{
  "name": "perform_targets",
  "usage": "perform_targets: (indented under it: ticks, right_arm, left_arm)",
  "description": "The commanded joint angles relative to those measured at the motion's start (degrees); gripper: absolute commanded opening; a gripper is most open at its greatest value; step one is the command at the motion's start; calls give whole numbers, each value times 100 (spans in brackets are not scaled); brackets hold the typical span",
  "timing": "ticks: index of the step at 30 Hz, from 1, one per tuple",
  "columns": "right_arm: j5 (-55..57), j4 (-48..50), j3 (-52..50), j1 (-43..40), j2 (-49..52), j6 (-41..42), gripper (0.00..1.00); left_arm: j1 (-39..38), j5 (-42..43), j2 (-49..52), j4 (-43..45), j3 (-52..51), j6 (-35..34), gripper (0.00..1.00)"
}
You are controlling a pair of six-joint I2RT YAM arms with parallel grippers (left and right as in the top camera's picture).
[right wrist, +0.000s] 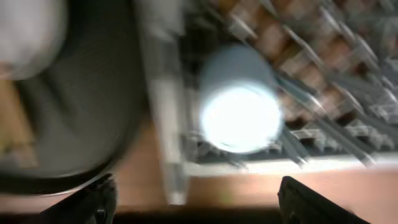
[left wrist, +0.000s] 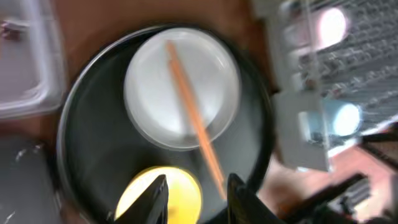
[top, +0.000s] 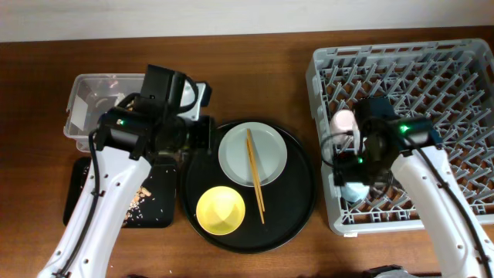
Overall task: Sort waste into correct bins and load items into the dishwasher rack
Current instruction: 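Pass the blue cup to the right gripper and place it in the rack, then reach the right gripper to the yellow bowl on the round tray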
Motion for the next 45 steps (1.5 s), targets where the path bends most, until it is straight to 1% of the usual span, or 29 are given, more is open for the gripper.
perform_targets:
  ticks: [1,2,3,5,7,8,10,11,12,14,15,16,17,18,19,21,22,24,25,26,27,30,31,33,39,45]
  right_arm:
    - [-1998,0,887,22,-26,-741,85]
    - [-2391,-2,988,22,-31,-780,86]
    - [-2745,0,1010,22,-35,-780,86]
    - [-2852,-24,955,83,-33,-822,86]
    - [-2839,-17,846,286,-33,-861,85]
    - [-2839,9,793,450,-31,-863,85]
    - [-2839,125,754,785,-20,-863,85]
    - [-2837,262,745,1123,-17,-861,85]
    - [-2835,387,745,1390,-17,-861,85]
    - [-2743,734,745,2009,-4,-861,84]
    - [-2699,839,745,2181,9,-859,83]
    - [-2634,1060,745,2518,50,-857,80]
    - [-2573,1316,745,2905,133,-857,76]
    - [-2485,1519,745,3178,223,-846,72]
    - [-2159,1773,745,3558,393,-831,67]
    - [-1692,2052,745,4011,686,-813,65]
    - [-1578,2253,745,4249,901,-813,65]
    - [-1513,2892,745,4684,1502,-756,65]
    - [-1497,3165,745,4848,1812,-686,62]
    - [-1497,3329,745,4972,2074,-686,60]
    - [-1495,3421,745,5088,2317,-686,59]
    - [-1388,3445,745,5272,2780,-688,57]
    - [-1390,3429,745,5274,2828,-688,55]
    - [-1392,3427,745,5270,2828,-688,41]
    - [-1386,3364,745,5270,3005,-688,40]
    - [-901,3388,745,5270,3071,-688,41]
  left_arm:
    - [24,-1167,-24,-855,7,68,31]
    - [24,-1172,-24,-1099,-31,68,33]
    - [24,-1174,-24,-1360,-146,68,37]
    - [24,-1172,-24,-1567,-614,68,42]
    - [24,-1154,-24,-1333,-1370,66,42]
    - [26,-1154,-24,-1032,-1825,66,42]
    - [28,-1150,-24,-608,-2229,-114,41]
    - [28,-1152,-24,-420,-2396,-280,41]
    - [31,-1180,-24,-402,-2446,-278,42]
    - [81,-1495,-24,-282,-2439,-280,41]
    - [149,-1519,-26,-201,-2430,-280,42]
    - [367,-1513,-26,-98,-2339,-348,41]
    - [730,-1493,-26,-101,-2096,-407,41]
    - [1095,-1362,-26,-103,-1810,-407,41]
    - [1556,-1058,-26,-109,-1438,-407,41]
    - [2162,-599,-26,-109,-994,-409,43]
    - [2450,-409,-26,-105,-837,-409,45]
    - [2905,-348,-26,-111,-754,-409,67]
    - [3025,-350,-24,-188,-754,-407,94]
    - [3060,-352,-24,-264,-754,-407,98]
    - [3062,-352,-24,-339,-754,-407,99]
    - [3062,-352,-24,-407,-754,-407,99]
    - [3062,-352,-24,-404,-754,-407,99]
    - [3062,-352,-24,-404,-754,-407,99]
    - [3062,-352,-24,-404,-754,-407,99]
    - [3062,-352,-24,-402,-754,-407,99]
